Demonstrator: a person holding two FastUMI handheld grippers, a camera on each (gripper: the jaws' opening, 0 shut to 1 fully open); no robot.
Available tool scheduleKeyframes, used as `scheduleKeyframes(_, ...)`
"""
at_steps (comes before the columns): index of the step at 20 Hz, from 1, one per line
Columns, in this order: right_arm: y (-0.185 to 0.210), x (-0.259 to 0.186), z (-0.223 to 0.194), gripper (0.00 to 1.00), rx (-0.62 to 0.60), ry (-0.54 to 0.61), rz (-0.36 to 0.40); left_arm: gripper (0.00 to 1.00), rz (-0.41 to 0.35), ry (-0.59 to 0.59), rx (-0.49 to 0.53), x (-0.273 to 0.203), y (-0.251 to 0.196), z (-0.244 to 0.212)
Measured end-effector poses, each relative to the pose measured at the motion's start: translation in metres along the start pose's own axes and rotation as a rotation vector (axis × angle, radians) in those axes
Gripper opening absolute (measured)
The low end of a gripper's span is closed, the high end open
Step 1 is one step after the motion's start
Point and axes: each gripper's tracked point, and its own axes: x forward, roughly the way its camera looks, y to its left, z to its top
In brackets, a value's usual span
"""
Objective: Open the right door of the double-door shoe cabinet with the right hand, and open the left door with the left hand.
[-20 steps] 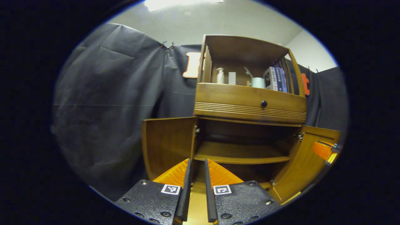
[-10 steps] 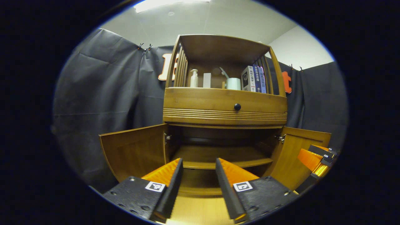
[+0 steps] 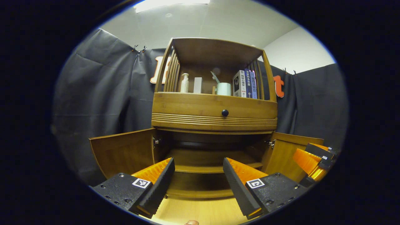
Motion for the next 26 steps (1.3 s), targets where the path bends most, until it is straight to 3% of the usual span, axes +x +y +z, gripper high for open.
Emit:
scheduleKeyframes(1,0.000,-0.003,0.003,0.80,-0.008,-0.007,-0.003,0.92,-0.018,-0.002,0.002,0.002,-0.004,0.001)
scheduleKeyframes(2,0.001,-0.004,0.005,0.80,-0.016,-0.009,-0.009,0.96,-0.038,-0.003,0.003,0.003,-0.008,0.001)
scheduleKeyframes(9,-0.003,-0.024,0.012,0.80,-0.012,-0.022,-0.058,0.92,-0.169,0.003,-0.004,0.006,-0.037,0.000)
scheduleKeyframes(13,-0.005,-0.028,0.012,0.80,0.001,-0.017,-0.087,0.96,-0.213,0.001,0.002,0.010,-0.044,0.000)
scheduleKeyframes(21,-0.006,-0.025,0.014,0.80,0.009,-0.029,-0.124,0.96,-0.286,0.004,0.005,0.018,-0.054,-0.001)
scheduleKeyframes(22,-0.005,-0.024,0.014,0.80,0.004,-0.033,-0.129,0.92,-0.294,0.005,0.013,0.019,-0.054,-0.001)
scheduleKeyframes(24,-0.004,-0.023,0.015,0.80,0.001,-0.038,-0.136,0.96,-0.313,0.002,0.020,0.020,-0.057,-0.001)
scheduleKeyframes(25,-0.005,-0.024,0.014,0.80,0.002,-0.038,-0.140,0.92,-0.326,0.000,0.018,0.020,-0.059,-0.001)
scheduleKeyframes(26,-0.005,-0.023,0.013,0.72,0.002,-0.036,-0.145,0.96,-0.338,0.000,0.015,0.021,-0.062,-0.001)
